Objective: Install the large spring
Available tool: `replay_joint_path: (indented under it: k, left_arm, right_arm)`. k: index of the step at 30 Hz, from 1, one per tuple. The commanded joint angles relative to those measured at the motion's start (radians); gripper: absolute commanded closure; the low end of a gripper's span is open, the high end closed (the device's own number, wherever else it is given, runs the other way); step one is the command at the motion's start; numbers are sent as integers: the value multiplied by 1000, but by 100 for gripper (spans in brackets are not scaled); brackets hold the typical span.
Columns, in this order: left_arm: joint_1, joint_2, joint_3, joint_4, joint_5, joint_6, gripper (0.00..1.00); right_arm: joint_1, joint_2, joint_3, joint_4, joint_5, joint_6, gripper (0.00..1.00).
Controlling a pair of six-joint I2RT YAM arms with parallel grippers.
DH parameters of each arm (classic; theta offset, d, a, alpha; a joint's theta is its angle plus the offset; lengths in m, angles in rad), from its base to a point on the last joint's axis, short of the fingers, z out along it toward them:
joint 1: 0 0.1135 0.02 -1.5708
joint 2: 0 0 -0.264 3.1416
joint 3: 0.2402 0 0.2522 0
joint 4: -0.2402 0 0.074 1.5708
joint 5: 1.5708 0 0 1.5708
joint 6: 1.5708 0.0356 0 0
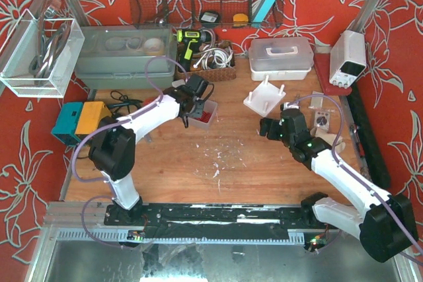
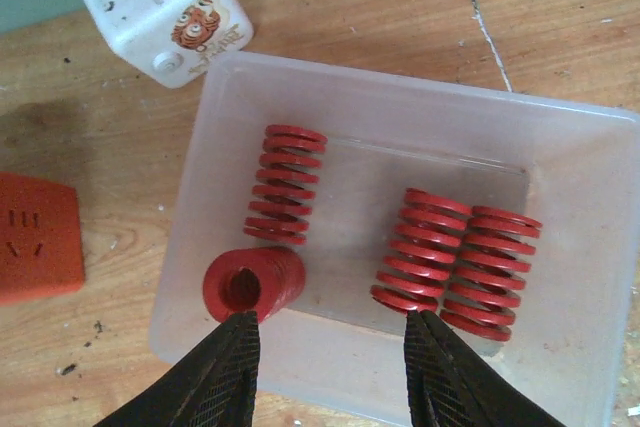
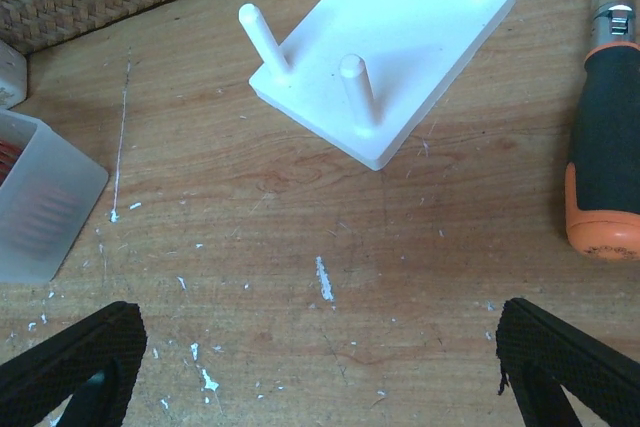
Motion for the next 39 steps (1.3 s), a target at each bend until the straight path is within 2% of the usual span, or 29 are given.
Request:
replay_joint_path:
  k: [1, 29, 39]
  left_arm:
    - [17, 30, 48, -59, -23, 18, 56]
    - [32, 205, 152, -185, -93, 24, 57]
    - [32, 236, 148, -194, -89, 29, 69]
  right_arm:
    - [12, 7, 9, 4, 39, -7, 4]
    - [19, 8, 11, 4, 67, -26, 5]
    - [20, 4, 9, 4, 73, -29, 5]
